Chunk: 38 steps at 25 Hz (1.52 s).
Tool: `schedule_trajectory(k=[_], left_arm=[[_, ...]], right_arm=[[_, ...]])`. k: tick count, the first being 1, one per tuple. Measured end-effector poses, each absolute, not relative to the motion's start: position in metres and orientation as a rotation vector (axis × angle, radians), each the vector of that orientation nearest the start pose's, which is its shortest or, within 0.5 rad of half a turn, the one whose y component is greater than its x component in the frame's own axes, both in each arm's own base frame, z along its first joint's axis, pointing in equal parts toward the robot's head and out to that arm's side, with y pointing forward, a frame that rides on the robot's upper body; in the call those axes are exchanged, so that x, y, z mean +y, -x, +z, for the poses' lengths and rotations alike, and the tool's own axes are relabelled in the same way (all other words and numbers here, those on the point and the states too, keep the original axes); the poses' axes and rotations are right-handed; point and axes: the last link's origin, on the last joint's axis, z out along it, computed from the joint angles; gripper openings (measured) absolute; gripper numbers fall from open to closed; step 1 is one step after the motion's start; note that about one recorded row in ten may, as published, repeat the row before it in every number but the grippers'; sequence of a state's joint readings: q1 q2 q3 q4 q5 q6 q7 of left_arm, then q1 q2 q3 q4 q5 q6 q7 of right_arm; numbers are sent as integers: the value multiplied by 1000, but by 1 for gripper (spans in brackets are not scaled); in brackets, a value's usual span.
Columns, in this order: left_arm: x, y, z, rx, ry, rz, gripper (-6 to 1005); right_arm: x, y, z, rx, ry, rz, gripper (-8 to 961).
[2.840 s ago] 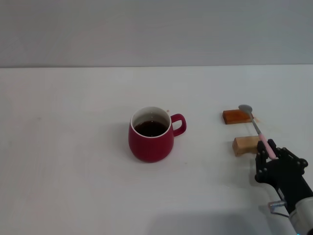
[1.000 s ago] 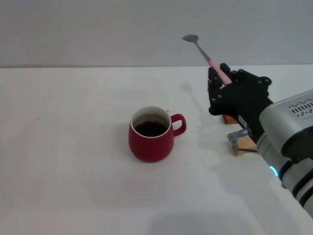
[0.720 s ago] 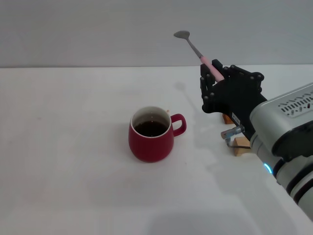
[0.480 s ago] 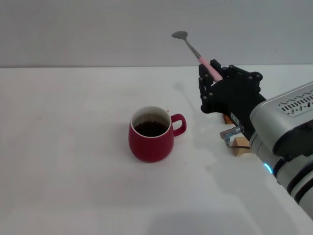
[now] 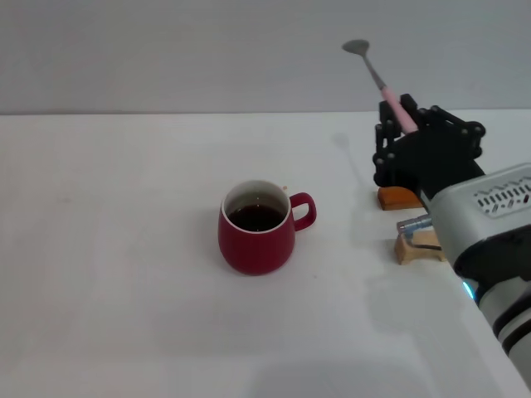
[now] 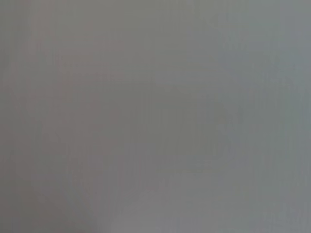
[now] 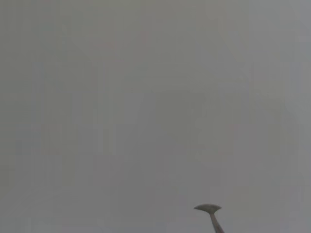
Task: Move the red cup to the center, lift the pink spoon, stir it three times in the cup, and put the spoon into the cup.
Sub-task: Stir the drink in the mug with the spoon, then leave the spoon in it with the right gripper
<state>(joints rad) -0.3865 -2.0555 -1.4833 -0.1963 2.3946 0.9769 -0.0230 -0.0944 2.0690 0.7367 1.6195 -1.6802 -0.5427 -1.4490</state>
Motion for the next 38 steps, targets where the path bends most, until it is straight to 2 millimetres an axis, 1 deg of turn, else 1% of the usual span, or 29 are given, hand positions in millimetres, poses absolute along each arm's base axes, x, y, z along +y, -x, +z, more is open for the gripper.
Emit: schedule_trajectory(k=[3, 6, 7, 10, 13, 14, 15, 17, 19, 20, 21, 23, 25, 26, 28, 30, 34, 35, 38], left_arm=[[325, 403, 57, -745, 1118, -492, 846], [325, 403, 57, -745, 1119, -492, 846], [325, 402, 57, -744, 1121, -492, 846], [325, 402, 56, -744, 1123, -493, 846], [325, 402, 56, -744, 1123, -493, 845], [326, 402, 56, -744, 1123, -494, 845], [326, 401, 56, -744, 1123, -495, 845], [326, 401, 56, -744, 1123, -496, 845], [326, 401, 56, -745, 1122, -497, 845], [326, 401, 56, -746, 1120, -498, 845], [326, 401, 56, -746, 1120, -498, 845], [326, 401, 56, -747, 1118, -501, 845], [326, 401, 56, -747, 1118, -502, 845], [326, 401, 56, -747, 1118, -502, 845], [327, 400, 56, -746, 1118, -504, 845], [329, 398, 56, -740, 1124, -508, 845], [330, 397, 56, -737, 1127, -511, 845], [330, 397, 56, -737, 1128, -511, 845], [331, 397, 56, -736, 1128, -511, 844]], right_arm=[[267, -141, -41, 410, 1724, 510, 161], [270, -156, -41, 424, 1663, 486, 161], [270, -156, -41, 424, 1663, 486, 161], [275, -168, -40, 399, 1608, 441, 161], [277, -173, -39, 381, 1583, 436, 161], [279, -175, -38, 362, 1567, 438, 161], [280, -180, -37, 308, 1534, 452, 161], [280, -181, -36, 288, 1520, 463, 161], [282, -183, -34, 258, 1501, 506, 161], [282, -184, -33, 230, 1492, 553, 161], [282, -184, -33, 230, 1492, 553, 161], [280, -185, -33, 191, 1495, 610, 161], [275, -185, -33, 157, 1513, 723, 161], [275, -185, -33, 157, 1513, 723, 161], [272, -186, -31, 171, 1526, 790, 161], [271, -184, -27, 225, 1548, 863, 161], [268, -179, -27, 288, 1592, 887, 161], [268, -174, -26, 322, 1626, 886, 161], [268, -168, -26, 351, 1681, 878, 161]])
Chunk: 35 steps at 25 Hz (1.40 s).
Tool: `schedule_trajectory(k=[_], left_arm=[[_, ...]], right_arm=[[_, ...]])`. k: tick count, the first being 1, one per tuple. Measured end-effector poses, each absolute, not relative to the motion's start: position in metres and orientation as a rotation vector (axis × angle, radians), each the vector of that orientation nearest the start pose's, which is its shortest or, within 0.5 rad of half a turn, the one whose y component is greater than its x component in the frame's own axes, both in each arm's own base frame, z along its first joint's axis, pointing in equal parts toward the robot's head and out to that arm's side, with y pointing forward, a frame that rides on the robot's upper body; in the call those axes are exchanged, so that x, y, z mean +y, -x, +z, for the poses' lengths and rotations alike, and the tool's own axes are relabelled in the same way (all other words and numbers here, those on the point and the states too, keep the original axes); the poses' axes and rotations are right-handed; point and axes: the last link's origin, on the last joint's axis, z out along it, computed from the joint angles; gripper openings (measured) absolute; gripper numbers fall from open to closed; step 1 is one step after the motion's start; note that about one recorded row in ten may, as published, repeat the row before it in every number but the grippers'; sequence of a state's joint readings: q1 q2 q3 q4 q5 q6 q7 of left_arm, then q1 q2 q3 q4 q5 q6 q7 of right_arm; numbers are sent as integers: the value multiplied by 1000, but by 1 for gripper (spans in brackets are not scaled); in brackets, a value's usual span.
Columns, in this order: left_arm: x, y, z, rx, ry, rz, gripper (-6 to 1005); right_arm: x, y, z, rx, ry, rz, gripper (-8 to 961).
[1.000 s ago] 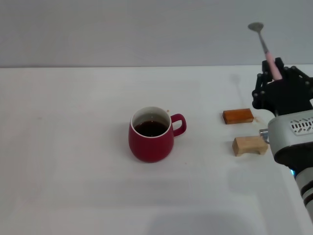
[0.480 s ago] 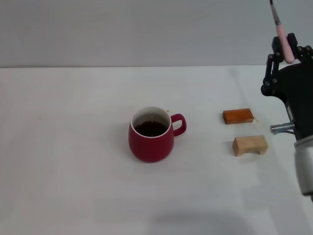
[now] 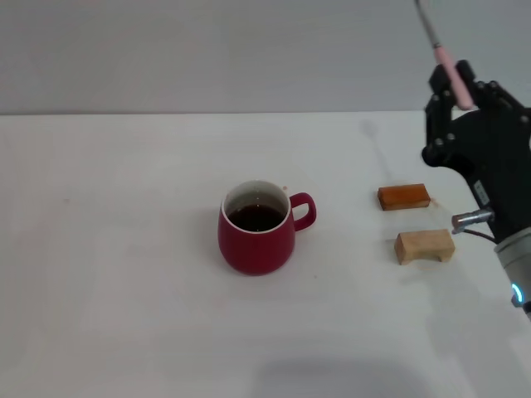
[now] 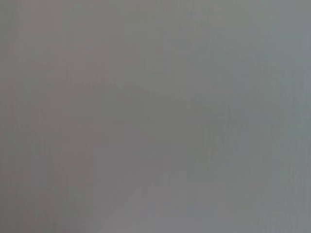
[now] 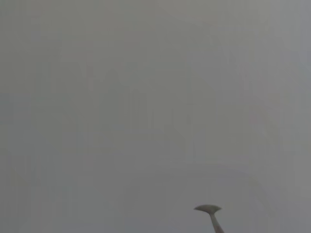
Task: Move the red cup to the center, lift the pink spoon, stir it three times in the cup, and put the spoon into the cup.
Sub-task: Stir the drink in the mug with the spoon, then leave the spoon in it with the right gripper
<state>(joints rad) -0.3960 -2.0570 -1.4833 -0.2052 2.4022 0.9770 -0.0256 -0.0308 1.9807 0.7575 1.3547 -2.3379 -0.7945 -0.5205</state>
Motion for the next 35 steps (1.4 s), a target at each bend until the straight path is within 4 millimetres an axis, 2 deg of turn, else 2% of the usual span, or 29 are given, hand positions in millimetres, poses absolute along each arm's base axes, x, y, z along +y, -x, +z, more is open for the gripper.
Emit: schedule_trajectory(k=[7, 16, 26, 29, 35], left_arm=[[331, 397, 56, -736, 1129, -509, 844], [331, 397, 56, -737, 1128, -509, 846], [332, 396, 56, -735, 1128, -513, 846], [332, 395, 55, -735, 1129, -518, 845], [333, 394, 55, -738, 1130, -525, 845]], right_arm=[[278, -152, -19, 442, 1882, 774, 161], [281, -130, -12, 451, 2085, 612, 161], [281, -103, 17, 399, 2239, 439, 161], [290, -95, 27, 442, 2344, 385, 161], [300, -90, 37, 465, 2388, 350, 161]])
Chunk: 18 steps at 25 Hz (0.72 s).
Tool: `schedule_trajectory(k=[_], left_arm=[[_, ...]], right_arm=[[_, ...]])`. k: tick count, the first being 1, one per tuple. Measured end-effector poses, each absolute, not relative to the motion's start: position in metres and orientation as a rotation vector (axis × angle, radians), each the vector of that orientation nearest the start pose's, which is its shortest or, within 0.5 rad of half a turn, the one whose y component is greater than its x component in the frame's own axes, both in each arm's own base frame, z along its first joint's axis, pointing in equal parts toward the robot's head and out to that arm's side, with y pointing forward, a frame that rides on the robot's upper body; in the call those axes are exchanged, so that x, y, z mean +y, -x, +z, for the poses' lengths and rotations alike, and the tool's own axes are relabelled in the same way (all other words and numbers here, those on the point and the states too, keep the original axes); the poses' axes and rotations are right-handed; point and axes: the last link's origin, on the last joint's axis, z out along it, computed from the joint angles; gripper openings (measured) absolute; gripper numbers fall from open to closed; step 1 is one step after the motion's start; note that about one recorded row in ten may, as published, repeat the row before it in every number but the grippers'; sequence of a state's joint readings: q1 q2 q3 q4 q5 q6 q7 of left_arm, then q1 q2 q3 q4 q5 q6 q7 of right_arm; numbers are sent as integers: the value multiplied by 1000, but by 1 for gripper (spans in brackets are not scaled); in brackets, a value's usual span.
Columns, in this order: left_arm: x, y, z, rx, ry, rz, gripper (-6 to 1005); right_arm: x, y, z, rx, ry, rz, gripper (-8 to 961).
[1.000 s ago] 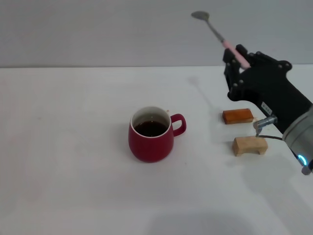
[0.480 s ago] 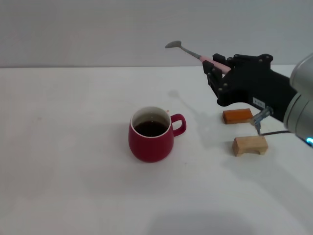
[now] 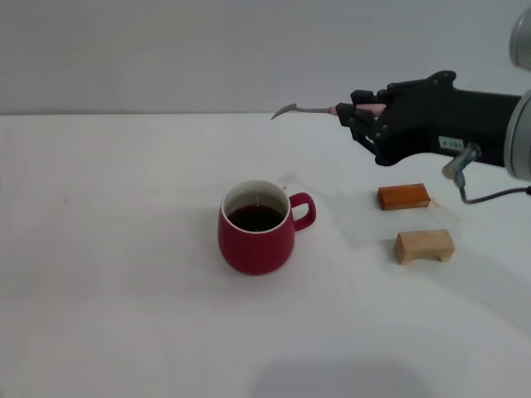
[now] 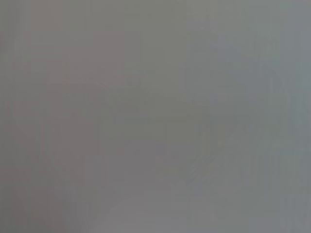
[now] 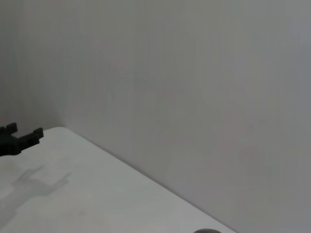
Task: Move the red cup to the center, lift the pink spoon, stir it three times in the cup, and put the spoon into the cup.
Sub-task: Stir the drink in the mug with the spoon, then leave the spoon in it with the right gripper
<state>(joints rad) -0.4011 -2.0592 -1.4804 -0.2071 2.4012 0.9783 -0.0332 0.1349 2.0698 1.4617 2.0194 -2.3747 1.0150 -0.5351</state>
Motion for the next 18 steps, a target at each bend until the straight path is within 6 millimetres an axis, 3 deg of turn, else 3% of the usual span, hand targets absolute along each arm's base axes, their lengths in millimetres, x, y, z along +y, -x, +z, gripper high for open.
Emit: schedule_trajectory(k=[8, 18], left_arm=[[335, 391, 53, -734, 1139, -528, 845], [336, 391, 53, -735, 1137, -530, 844]], right_arm=[[312, -84, 44, 488, 2460, 252, 161], [324, -75, 39, 492, 2550, 153, 161]])
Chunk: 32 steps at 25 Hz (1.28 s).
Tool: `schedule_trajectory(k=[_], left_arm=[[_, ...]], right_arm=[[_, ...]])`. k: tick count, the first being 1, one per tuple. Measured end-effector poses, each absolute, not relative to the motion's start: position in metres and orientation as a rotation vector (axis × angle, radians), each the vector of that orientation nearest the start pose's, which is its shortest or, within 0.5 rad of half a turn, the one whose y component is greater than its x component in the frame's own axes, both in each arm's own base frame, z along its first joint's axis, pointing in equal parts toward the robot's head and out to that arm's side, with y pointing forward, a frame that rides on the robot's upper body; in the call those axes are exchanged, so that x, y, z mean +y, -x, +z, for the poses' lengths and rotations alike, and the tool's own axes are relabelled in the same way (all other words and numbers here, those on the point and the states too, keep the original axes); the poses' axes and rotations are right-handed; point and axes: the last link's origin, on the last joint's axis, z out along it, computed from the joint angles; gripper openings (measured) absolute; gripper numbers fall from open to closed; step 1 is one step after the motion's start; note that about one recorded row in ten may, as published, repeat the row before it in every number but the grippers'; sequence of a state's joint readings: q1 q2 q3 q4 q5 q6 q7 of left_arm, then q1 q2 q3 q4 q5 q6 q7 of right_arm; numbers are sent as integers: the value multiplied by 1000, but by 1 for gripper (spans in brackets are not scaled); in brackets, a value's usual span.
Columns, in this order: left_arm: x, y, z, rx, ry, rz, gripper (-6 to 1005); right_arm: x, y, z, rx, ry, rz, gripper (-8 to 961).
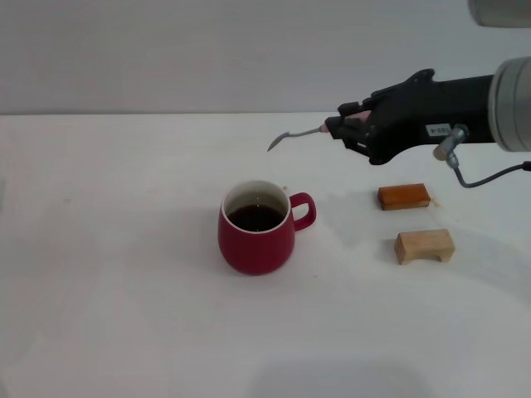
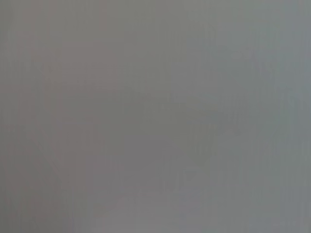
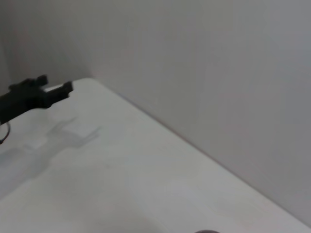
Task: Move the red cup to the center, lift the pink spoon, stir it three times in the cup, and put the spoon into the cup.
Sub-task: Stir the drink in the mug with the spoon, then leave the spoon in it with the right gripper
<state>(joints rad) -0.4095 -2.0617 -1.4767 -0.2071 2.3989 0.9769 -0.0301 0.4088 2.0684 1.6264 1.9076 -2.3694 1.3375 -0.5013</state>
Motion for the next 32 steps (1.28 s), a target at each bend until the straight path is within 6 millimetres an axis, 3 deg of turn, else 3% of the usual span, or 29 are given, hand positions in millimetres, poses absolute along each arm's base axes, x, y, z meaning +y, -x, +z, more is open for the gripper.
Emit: schedule_trajectory(k=[14, 32], left_arm=[[338, 390, 54, -735, 1130, -534, 845], [343, 385, 54, -729, 1135, -548, 845]], right_arm=[[336, -58, 25, 512, 2667, 16, 161], [365, -61, 1, 596, 2750, -198, 161]])
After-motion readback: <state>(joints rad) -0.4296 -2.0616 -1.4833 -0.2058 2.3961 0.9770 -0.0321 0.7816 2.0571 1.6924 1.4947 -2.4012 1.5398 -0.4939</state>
